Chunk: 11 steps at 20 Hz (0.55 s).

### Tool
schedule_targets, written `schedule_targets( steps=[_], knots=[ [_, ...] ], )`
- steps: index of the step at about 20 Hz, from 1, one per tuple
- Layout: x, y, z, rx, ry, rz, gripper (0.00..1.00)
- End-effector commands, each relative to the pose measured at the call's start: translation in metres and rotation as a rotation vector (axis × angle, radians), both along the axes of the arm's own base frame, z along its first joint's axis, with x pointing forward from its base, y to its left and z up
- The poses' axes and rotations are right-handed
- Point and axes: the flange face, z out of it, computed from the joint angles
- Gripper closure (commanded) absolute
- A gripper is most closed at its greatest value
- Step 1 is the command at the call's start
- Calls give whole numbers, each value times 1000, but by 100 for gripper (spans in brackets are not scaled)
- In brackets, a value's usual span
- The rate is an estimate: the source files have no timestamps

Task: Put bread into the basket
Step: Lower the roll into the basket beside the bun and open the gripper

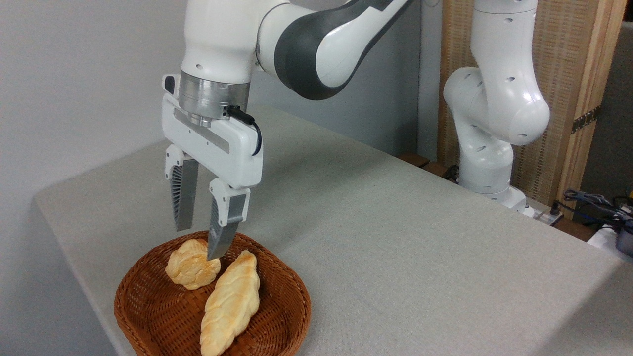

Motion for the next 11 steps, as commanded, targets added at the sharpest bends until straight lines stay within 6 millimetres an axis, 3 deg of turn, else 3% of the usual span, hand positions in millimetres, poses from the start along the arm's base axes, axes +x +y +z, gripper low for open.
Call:
schedule_targets(
  steps=[1,5,11],
  knots=[
    [-14,-9,15,12,109,-25,0],
    [-25,-24,44,25,233,-62,0],
    [-30,-21,42,35,292,-66,0]
  ],
)
